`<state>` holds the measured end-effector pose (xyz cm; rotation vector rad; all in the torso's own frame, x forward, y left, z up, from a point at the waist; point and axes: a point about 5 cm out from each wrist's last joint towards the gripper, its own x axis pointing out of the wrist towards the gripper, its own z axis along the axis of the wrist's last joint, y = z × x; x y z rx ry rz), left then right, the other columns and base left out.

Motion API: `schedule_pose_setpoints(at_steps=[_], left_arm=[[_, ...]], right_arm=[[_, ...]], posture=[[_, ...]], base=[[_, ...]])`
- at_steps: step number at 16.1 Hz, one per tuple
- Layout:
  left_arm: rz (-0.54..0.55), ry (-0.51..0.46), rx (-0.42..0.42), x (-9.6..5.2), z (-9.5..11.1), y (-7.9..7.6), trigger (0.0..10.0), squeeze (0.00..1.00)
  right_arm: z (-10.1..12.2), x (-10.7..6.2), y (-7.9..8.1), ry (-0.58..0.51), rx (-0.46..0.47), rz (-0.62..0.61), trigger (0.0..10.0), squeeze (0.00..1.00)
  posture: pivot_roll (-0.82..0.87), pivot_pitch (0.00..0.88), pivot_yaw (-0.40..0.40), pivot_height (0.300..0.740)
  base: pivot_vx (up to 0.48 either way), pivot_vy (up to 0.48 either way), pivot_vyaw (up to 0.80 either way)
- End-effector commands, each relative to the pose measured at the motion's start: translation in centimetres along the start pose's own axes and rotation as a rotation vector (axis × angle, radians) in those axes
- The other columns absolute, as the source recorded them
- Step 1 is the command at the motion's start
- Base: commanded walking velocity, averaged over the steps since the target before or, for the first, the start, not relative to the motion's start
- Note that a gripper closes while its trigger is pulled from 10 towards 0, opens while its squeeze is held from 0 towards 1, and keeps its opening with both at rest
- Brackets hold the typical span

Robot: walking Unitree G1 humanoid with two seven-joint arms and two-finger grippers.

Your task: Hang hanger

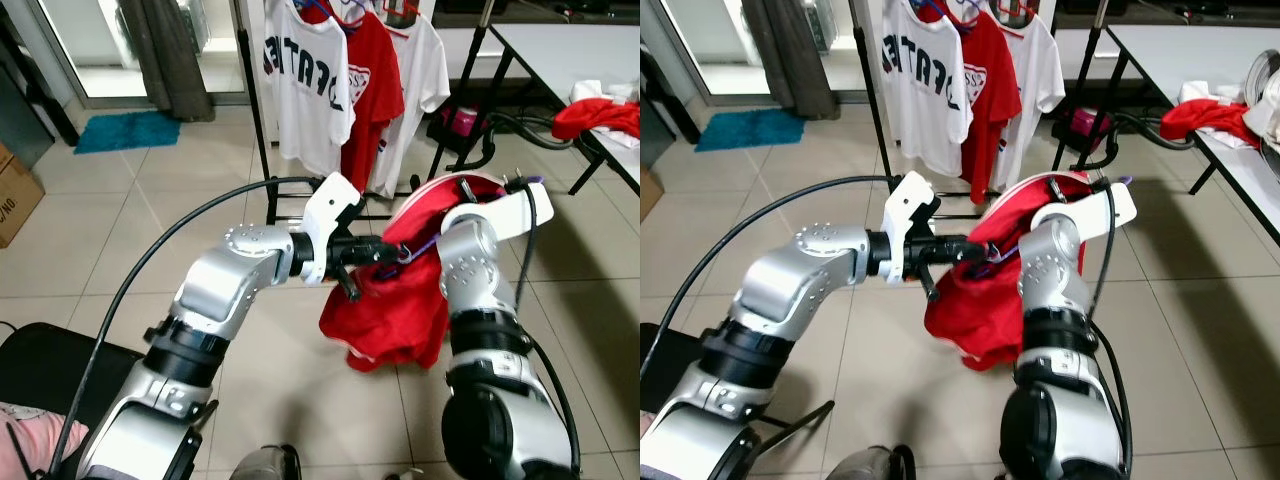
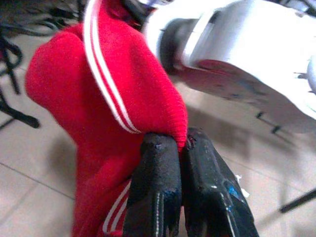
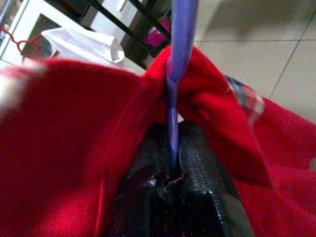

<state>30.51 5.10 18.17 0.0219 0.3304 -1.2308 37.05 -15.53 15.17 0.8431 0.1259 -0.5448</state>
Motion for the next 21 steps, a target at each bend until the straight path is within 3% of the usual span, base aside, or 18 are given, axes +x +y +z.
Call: schedule_pose_setpoints(at_steps=[1, 4, 7, 9, 10, 11, 12, 16, 18, 21], left_arm=[[-0.06, -0.014, -0.008, -0.5, 0.9, -0.7, 0.0, 0.0], [-0.096, -0.028, -0.051, -1.1, 1.4, -1.0, 0.0, 0.0], [-0.052, -0.124, -0.117, -1.3, 3.0, -0.5, 0.0, 0.0], [0.108, -0.182, -0.051, -1.5, 5.1, 1.3, 0.0, 0.0], [0.172, -0.137, 0.004, -1.7, 5.0, 2.0, 0.0, 0.0], [0.271, -0.024, 0.092, -2.0, 4.3, 3.1, 0.0, 0.0], [0.304, 0.006, 0.12, -2.2, 4.0, 3.4, 0.0, 0.0], [0.429, -0.058, 0.072, -2.6, 4.8, 4.9, 0.0, 0.0], [0.355, -0.145, 0.01, -1.7, 5.7, 4.1, 0.0, 0.0], [0.245, -0.249, -0.108, -0.7, 7.1, 2.6, 0.0, 0.0]], right_arm=[[0.8, 0.1, 0.7, -0.038, 0.06, -0.002, 10.0, 0.0], [1.3, 0.5, 0.5, -0.048, 0.104, -0.025, 10.0, 0.0], [1.1, 0.6, 0.6, -0.054, 0.091, -0.015, 10.0, 0.0], [-0.2, -0.1, 0.6, -0.01, 0.066, 0.012, 10.0, 0.0], [-0.4, -0.2, 0.7, 0.005, 0.064, 0.027, 10.0, 0.0], [-0.4, -0.5, 0.8, 0.026, 0.063, 0.056, 10.0, 0.0], [-0.5, -0.6, 1.0, 0.041, 0.053, 0.085, 10.0, 0.0], [-0.8, -1.5, 2.0, 0.132, -0.008, 0.244, 10.0, 0.0], [-1.7, -2.2, 2.4, 0.168, -0.081, 0.297, 10.0, 0.0], [-2.6, -2.5, 1.6, 0.169, -0.162, 0.259, 10.0, 0.0]], posture=[[0.09, 0.058, 0.075, 0.74], [0.1, 0.059, 0.074, 0.74], [0.1, 0.058, 0.074, 0.74], [0.11, 0.054, 0.065, 0.74], [0.11, 0.054, 0.065, 0.74], [0.1, 0.052, 0.065, 0.74], [0.1, 0.053, 0.066, 0.74], [0.09, 0.048, 0.058, 0.74], [0.08, 0.045, 0.05, 0.74], [0.08, 0.043, 0.044, 0.74]], base=[[0.0, 0.0, 0.0], [0.0, 0.0, 0.0], [0.0, 0.0, 0.0], [0.0, 0.0, 0.0], [0.0, 0.0, 0.0], [0.0, 0.0, 0.0], [0.0, 0.0, 0.0], [0.0, 0.0, 0.0], [0.0, 0.0, 0.0], [0.0, 0.0, 0.0]])
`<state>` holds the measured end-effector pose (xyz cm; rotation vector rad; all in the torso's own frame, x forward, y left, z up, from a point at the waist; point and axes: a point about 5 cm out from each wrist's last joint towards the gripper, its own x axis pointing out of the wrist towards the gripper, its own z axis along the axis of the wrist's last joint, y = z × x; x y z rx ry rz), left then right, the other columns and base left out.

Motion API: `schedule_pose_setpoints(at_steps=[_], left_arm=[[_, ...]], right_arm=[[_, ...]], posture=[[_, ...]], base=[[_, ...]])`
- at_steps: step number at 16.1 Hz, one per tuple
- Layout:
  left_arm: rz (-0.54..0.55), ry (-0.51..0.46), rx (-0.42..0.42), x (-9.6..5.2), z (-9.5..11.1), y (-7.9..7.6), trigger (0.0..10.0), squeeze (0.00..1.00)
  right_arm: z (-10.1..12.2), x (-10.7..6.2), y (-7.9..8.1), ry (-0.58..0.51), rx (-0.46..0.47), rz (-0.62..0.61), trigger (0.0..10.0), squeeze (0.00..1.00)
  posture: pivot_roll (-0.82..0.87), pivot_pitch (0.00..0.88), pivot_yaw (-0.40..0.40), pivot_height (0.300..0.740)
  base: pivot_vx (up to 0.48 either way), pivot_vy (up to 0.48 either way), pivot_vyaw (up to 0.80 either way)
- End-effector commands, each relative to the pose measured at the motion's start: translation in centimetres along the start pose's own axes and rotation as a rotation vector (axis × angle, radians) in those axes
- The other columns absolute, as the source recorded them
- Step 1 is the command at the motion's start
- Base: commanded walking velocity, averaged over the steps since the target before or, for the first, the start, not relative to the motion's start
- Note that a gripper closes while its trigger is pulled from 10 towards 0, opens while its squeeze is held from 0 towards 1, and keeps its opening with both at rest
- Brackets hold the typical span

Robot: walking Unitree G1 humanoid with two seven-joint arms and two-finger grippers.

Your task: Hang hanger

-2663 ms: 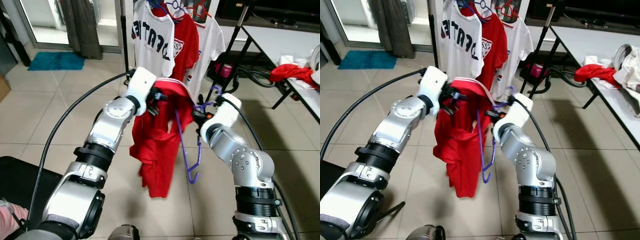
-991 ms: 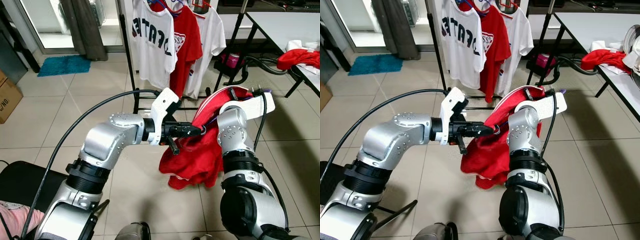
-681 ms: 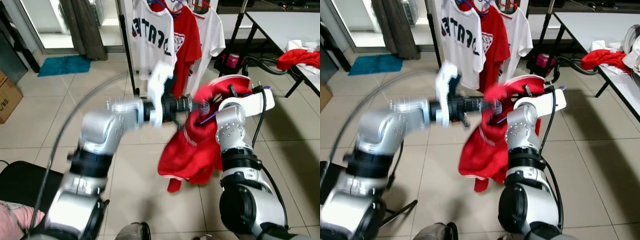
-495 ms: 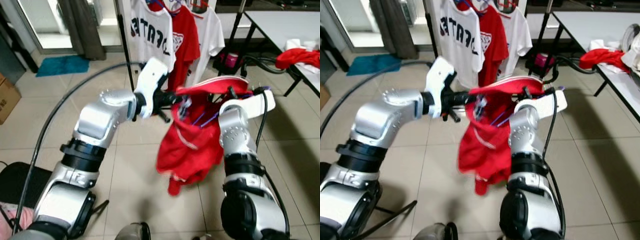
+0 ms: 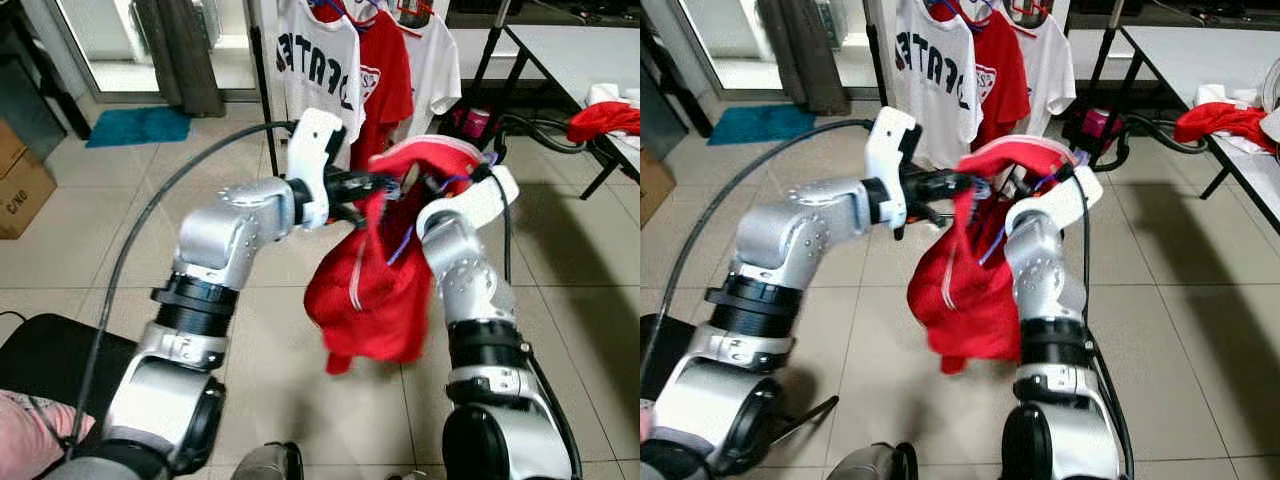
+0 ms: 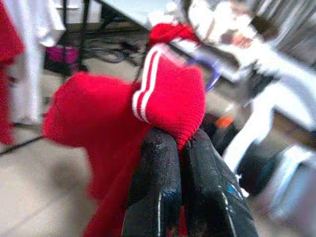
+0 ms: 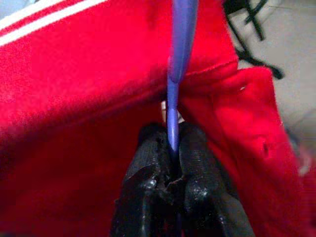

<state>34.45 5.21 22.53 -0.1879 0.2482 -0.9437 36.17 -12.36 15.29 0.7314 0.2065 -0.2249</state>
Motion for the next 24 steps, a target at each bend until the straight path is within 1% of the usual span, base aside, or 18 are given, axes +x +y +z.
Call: schedule_pose_setpoints(at_steps=[1, 2, 3, 4, 5, 6, 8, 10, 12, 13, 15, 16, 17, 18, 19, 21, 23, 24], left_arm=[[-0.072, -0.091, -0.016, -0.2, 2.6, -1.5, 0.0, 0.0], [-0.098, -0.097, -0.025, -0.1, 2.9, -2.1, 0.0, 0.0], [-0.108, -0.078, 0.014, 0.1, 2.8, -2.7, 0.1, 0.0], [-0.046, -0.029, 0.105, 0.3, 2.1, -2.2, 0.3, 0.0], [0.005, 0.003, 0.15, 0.3, 1.5, -1.6, 0.0, 0.0], [0.112, 0.07, 0.251, 0.2, 0.5, -0.1, 0.0, 0.0], [0.142, 0.083, 0.235, 0.0, 0.3, 0.2, 0.0, 0.0], [0.235, 0.113, 0.254, -0.6, 0.0, 1.7, 0.0, 0.0], [0.264, 0.116, 0.25, -0.7, -0.5, 2.5, 0.0, 0.0], [0.291, 0.127, 0.254, -0.7, -0.9, 3.0, 0.0, 0.0], [0.285, 0.094, 0.246, -0.5, -0.5, 2.8, 0.0, 0.0], [0.278, 0.051, 0.235, -0.3, 0.0, 2.6, 0.0, 0.0], [0.299, 0.018, 0.251, -0.2, 0.7, 2.8, 0.0, 0.0], [0.299, -0.018, 0.244, -0.2, 1.4, 2.8, 0.0, 0.0], [0.303, -0.055, 0.227, -0.2, 2.3, 2.7, 0.0, 0.0], [0.336, -0.095, 0.219, -0.6, 3.6, 3.0, 0.0, 0.0], [0.337, -0.085, 0.229, -0.7, 3.5, 3.2, 0.0, 0.0], [0.319, -0.066, 0.224, -0.6, 2.9, 2.9, 0.0, 0.0]], right_arm=[[-0.6, -0.3, 0.1, 0.002, -0.024, -0.02, 10.0, 0.0], [-0.9, -0.3, -0.4, 0.007, -0.028, -0.044, 10.0, 0.0], [-1.4, -0.4, -0.6, 0.037, -0.023, -0.042, 10.0, 0.0], [-1.6, -0.6, -0.3, 0.06, -0.005, -0.024, 10.0, 0.0], [-1.7, -0.8, -0.1, 0.068, 0.008, -0.011, 10.0, 0.0], [-1.6, -1.3, 0.1, 0.079, 0.031, 0.009, 10.0, 0.0], [-1.4, -1.4, -0.2, 0.066, 0.023, 0.004, 10.0, 0.0], [-0.8, -1.4, -0.5, 0.053, 0.03, -0.002, 10.0, 0.0], [-0.8, -1.7, 0.0, 0.069, 0.031, 0.039, 10.0, 0.0], [-1.0, -2.0, 0.7, 0.08, 0.007, 0.082, 10.0, 0.0], [-1.3, -2.4, 1.4, 0.092, -0.045, 0.131, 10.0, 0.0], [-1.6, -2.7, 1.9, 0.105, -0.101, 0.17, 10.0, 0.0], [-2.2, -3.2, 2.5, 0.113, -0.232, 0.227, 10.0, 0.0], [-2.6, -3.4, 2.3, 0.093, -0.343, 0.234, 10.0, 0.0], [-2.8, -3.5, 1.9, 0.092, -0.375, 0.227, 10.0, 0.0], [-2.5, -4.0, 1.5, 0.094, -0.359, 0.239, 10.0, 0.0], [-2.2, -4.0, 1.1, 0.091, -0.361, 0.23, 10.0, 0.0], [-2.1, -4.0, 0.9, 0.085, -0.36, 0.224, 10.0, 0.0]], posture=[[0.08, 0.042, 0.042, 0.74], [0.08, 0.041, 0.039, 0.74], [0.08, 0.04, 0.037, 0.74], [0.08, 0.038, 0.035, 0.74], [0.08, 0.037, 0.033, 0.74], [0.08, 0.035, 0.035, 0.74], [0.07, 0.033, 0.039, 0.74], [0.07, 0.029, 0.043, 0.74], [0.06, 0.026, 0.042, 0.74], [0.06, 0.023, 0.038, 0.74], [0.06, 0.022, 0.037, 0.74], [0.06, 0.02, 0.029, 0.74], [0.06, 0.02, 0.029, 0.74], [0.05, 0.02, 0.025, 0.74], [0.05, 0.02, 0.025, 0.74], [0.05, 0.024, 0.021, 0.74], [0.04, 0.026, 0.021, 0.74], [0.04, 0.026, 0.021, 0.74]], base=[[0.0, 0.0, 0.0], [0.0, 0.0, 0.0], [0.0, 0.0, 0.0], [0.0, 0.0, 0.0], [0.0, 0.0, 0.0], [0.0, 0.0, 0.0], [0.0, 0.0, 0.0], [0.0, 0.0, 0.0], [0.0, 0.0, 0.0], [0.0, 0.0, 0.0], [0.0, 0.0, 0.0], [0.0, 0.0, 0.0], [0.0, 0.0, 0.0], [0.0, 0.0, 0.0], [0.0, 0.0, 0.0], [0.0, 0.0, 0.0], [0.0, 0.0, 0.0], [0.0, 0.0, 0.0]])
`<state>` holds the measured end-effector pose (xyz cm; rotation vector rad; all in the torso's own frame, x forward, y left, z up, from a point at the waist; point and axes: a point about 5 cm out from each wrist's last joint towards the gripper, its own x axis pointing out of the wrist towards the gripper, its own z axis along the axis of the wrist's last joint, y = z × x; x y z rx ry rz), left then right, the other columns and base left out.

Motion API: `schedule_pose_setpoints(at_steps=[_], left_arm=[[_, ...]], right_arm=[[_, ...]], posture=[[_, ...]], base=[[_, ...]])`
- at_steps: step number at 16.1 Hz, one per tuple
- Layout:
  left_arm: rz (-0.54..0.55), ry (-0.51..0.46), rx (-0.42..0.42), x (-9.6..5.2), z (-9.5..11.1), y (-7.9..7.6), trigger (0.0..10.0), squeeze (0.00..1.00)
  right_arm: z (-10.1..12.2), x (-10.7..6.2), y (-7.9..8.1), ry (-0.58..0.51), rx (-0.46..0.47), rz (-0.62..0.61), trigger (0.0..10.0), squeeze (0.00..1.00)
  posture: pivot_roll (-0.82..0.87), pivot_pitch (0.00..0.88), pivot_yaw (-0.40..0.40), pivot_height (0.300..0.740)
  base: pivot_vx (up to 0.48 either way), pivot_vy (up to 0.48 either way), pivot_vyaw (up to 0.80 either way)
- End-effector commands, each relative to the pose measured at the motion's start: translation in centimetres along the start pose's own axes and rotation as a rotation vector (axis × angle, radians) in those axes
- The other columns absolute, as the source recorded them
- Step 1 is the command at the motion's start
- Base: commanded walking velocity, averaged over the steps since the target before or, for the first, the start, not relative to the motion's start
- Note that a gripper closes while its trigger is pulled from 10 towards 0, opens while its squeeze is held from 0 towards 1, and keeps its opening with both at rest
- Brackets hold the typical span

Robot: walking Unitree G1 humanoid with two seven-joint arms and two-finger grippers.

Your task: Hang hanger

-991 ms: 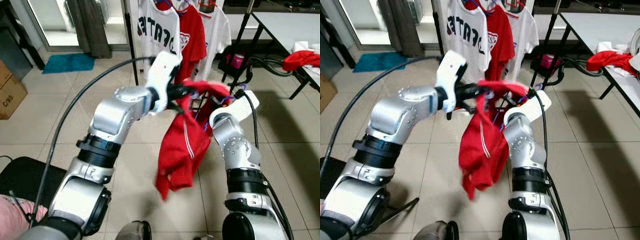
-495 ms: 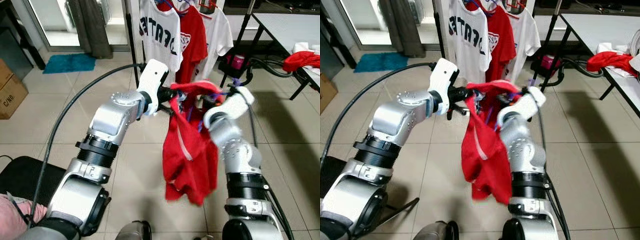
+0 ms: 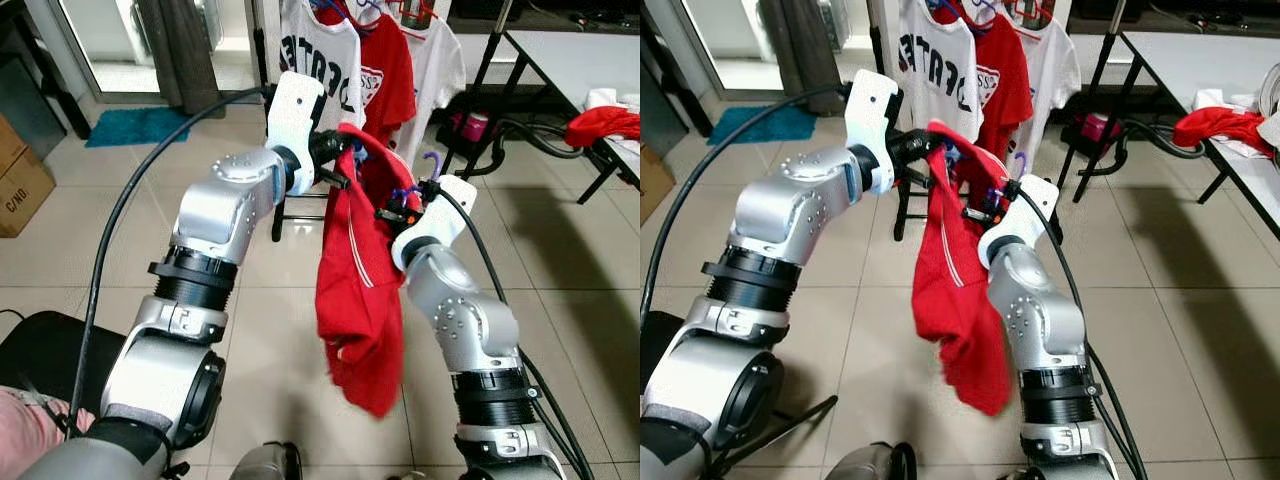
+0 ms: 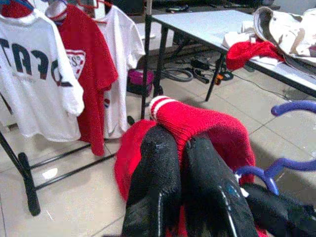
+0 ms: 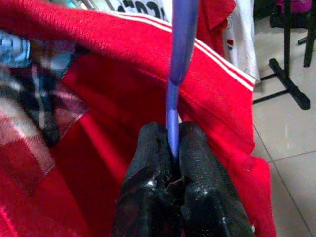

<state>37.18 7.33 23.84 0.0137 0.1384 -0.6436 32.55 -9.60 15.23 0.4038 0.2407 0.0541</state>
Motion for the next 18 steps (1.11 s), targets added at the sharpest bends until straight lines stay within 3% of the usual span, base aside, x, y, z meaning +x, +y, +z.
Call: schedule_pose_setpoints(at_steps=[1, 3, 5, 11, 12, 13, 14, 15, 18], left_arm=[[-0.033, -0.004, 0.012, -0.2, 0.2, -0.8, 0.0, 0.0], [-0.086, 0.032, -0.032, -0.2, -0.8, -3.1, 0.0, 0.0], [-0.084, 0.046, -0.051, -0.1, -1.4, -3.9, 0.0, 0.0], [0.05, 0.09, -0.017, -0.6, -1.9, -1.9, 0.0, 0.0], [0.03, 0.09, -0.034, -0.6, -1.9, -2.1, 0.1, 0.0], [-0.007, 0.09, -0.05, -0.5, -2.0, -2.5, 10.0, 0.0], [-0.026, 0.095, -0.058, -0.5, -2.1, -2.7, 10.0, 0.0], [-0.034, 0.104, -0.055, -0.6, -2.2, -2.8, 10.0, 1.0], [0.023, 0.097, -0.061, -0.7, -2.0, -2.0, 10.0, 1.0]], right_arm=[[0.3, -0.1, -0.2, -0.008, -0.002, 0.002, 10.0, 0.0], [0.5, 0.1, -0.3, -0.012, -0.004, -0.013, 10.0, 0.0], [0.5, 0.4, -0.6, -0.001, -0.011, -0.047, 10.0, 0.0], [0.9, 0.7, -0.6, -0.013, -0.006, -0.044, 10.0, 0.0], [1.0, 0.7, -0.6, -0.015, -0.006, -0.046, 10.0, 0.0], [1.1, 0.8, -0.6, -0.017, -0.006, -0.047, 10.0, 0.0], [1.1, 0.9, -0.6, -0.017, -0.006, -0.046, 10.0, 0.0], [1.2, 0.9, -0.6, -0.018, -0.005, -0.046, 10.0, 0.0], [1.3, 0.9, -0.7, -0.019, -0.005, -0.046, 10.0, 0.0]], posture=[[0.04, 0.027, 0.022, 0.74], [0.04, 0.028, 0.021, 0.74], [0.04, 0.027, 0.017, 0.74], [0.04, 0.021, 0.013, 0.74], [0.04, 0.021, 0.012, 0.74], [0.04, 0.02, 0.011, 0.74], [0.04, 0.02, 0.011, 0.74], [0.04, 0.019, 0.011, 0.74], [0.04, 0.018, 0.011, 0.74]], base=[[0.0, 0.0, 0.0], [0.0, 0.0, 0.0], [0.0, 0.0, 0.0], [0.0, 0.0, 0.0], [0.0, 0.0, 0.0], [0.0, 0.0, 0.0], [0.0, 0.0, 0.0], [0.0, 0.0, 0.0], [0.0, 0.0, 0.0]])
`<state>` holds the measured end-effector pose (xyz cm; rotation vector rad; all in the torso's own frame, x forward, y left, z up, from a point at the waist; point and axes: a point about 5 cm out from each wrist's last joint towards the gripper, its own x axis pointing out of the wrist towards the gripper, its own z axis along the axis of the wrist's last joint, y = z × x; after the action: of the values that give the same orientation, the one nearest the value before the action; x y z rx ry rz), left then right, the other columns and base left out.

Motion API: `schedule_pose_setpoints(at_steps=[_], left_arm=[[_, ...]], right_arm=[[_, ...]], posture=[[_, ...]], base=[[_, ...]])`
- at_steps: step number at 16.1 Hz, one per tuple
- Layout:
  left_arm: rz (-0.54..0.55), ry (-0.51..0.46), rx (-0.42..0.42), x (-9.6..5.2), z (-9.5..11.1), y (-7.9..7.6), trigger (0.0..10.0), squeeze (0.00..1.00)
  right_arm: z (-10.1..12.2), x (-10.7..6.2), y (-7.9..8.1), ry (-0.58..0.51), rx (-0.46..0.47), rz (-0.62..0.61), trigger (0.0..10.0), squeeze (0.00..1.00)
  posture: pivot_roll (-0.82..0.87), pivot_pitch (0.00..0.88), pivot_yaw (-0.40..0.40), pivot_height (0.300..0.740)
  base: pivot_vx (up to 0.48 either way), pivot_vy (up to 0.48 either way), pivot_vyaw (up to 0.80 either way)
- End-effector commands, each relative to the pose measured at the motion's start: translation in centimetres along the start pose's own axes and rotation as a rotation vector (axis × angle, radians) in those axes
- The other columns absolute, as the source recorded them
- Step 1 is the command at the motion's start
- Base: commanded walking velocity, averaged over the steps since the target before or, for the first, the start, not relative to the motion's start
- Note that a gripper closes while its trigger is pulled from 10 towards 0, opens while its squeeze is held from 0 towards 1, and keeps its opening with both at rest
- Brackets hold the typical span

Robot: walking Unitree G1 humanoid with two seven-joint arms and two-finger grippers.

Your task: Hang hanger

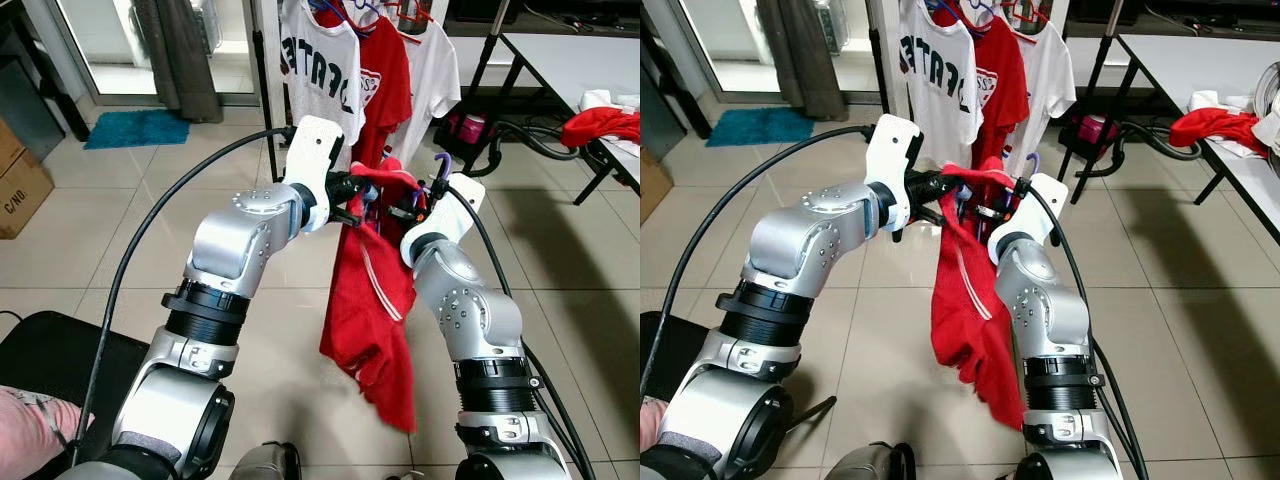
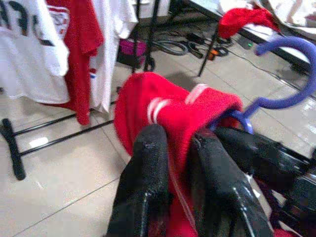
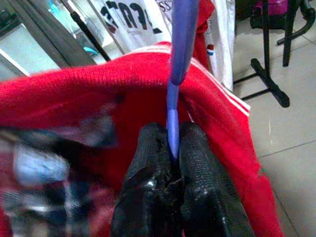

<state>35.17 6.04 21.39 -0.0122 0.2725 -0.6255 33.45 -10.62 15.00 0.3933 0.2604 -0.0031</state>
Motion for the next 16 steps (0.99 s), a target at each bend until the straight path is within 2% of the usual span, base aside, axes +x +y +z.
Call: schedule_pose_setpoints(at_steps=[1, 3, 8, 10, 12, 13, 14, 16], left_arm=[[0.042, -0.032, -0.002, -0.3, 0.9, 0.7, 10.0, 1.0], [0.081, -0.06, -0.012, -0.5, 1.6, 1.6, 10.0, 1.0], [0.025, -0.073, -0.004, -0.8, 2.1, 1.6, 10.0, 1.0], [0.027, -0.115, 0.042, -1.4, 2.3, 2.0, 10.0, 1.0], [0.081, -0.109, 0.138, -2.7, 1.5, 3.7, 10.0, 1.0], [0.106, -0.093, 0.238, -4.1, 0.6, 5.2, 10.0, 0.0], [0.096, -0.093, 0.277, -5.1, 0.4, 6.2, 10.0, 0.0], [0.038, -0.121, 0.353, -6.8, 0.7, 7.5, 10.0, 0.0]], right_arm=[[0.9, 0.1, 0.3, -0.026, -0.003, 0.016, 10.0, 0.0], [0.8, 0.1, 0.2, -0.023, -0.007, 0.019, 10.0, 0.0], [0.8, 0.1, 0.2, -0.02, -0.023, 0.036, 10.0, 0.0], [1.1, 0.0, 0.0, -0.028, -0.061, 0.05, 10.0, 0.0], [1.7, 0.0, -0.8, -0.037, -0.138, 0.068, 10.0, 0.0], [2.5, -0.1, -1.1, -0.055, -0.251, 0.131, 10.0, 0.0], [3.1, -0.3, -1.2, -0.063, -0.327, 0.201, 10.0, 0.0], [3.9, -0.8, -1.2, -0.056, -0.396, 0.333, 10.0, 0.0]], posture=[[0.04, 0.016, 0.011, 0.74], [0.04, 0.016, 0.012, 0.74], [0.04, 0.014, 0.013, 0.74], [0.04, 0.012, 0.014, 0.74], [0.03, 0.01, 0.014, 0.74], [0.03, 0.008, 0.006, 0.74], [0.03, 0.005, -0.002, 0.74], [0.03, 0.001, -0.013, 0.74]], base=[[0.0, 0.0, 0.0], [0.0, 0.0, 0.0], [0.0, 0.0, 0.0], [0.0, 0.0, 0.0], [0.0, 0.0, 0.0], [0.0, 0.0, 0.0], [0.0, 0.0, 0.0], [0.0, 0.0, 0.0]])
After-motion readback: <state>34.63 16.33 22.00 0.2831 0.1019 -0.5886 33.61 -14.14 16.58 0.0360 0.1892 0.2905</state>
